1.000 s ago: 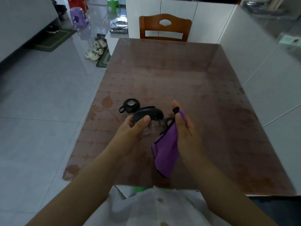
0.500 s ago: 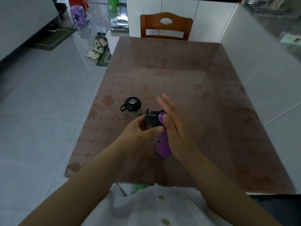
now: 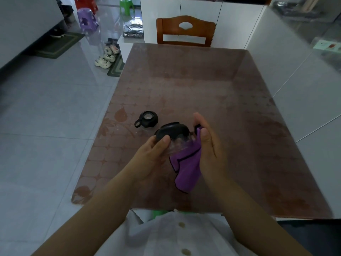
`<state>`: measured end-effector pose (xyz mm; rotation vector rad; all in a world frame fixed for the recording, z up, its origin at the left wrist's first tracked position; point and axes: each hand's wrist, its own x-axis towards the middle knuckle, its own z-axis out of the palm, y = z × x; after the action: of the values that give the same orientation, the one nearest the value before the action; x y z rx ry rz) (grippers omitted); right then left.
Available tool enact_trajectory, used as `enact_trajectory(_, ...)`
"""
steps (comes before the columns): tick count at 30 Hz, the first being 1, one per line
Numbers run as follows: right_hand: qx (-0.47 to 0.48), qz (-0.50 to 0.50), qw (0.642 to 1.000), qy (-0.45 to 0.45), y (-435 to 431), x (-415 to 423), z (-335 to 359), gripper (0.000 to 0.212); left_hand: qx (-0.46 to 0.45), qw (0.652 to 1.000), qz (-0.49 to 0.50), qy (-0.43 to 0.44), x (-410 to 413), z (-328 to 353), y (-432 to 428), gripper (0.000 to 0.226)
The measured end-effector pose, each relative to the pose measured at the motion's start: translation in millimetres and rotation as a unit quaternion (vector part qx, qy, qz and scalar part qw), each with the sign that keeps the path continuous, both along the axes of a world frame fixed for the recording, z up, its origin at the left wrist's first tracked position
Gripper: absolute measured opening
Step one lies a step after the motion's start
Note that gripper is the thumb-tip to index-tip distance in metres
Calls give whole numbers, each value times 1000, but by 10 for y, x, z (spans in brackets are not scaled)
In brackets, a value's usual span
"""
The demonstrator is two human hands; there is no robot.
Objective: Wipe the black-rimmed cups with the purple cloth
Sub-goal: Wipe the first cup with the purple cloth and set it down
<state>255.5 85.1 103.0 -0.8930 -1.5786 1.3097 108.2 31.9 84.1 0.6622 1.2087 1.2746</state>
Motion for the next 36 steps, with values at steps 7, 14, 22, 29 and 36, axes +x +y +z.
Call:
enact_trajectory(7, 155, 74, 975, -138, -83, -180, 63, 39, 27, 999, 30, 29, 61, -38, -12, 110)
enact_trajectory(14, -26, 57, 998, -27, 30, 1, -2, 36, 71, 997, -8, -41, 66, 65, -69, 103)
enact_trajectory(22, -71, 16, 997, 33, 11, 58, -16, 36, 39, 994, -89, 55, 2, 150, -52, 56)
enact_trajectory(29, -101, 56, 992, 53, 10, 14, 6, 64, 32, 997, -52, 56, 14, 137, -75, 50)
enact_trajectory(36, -104, 85, 988, 71, -101, -117, 50, 38, 78, 992, -54, 79, -51, 158, -56, 73)
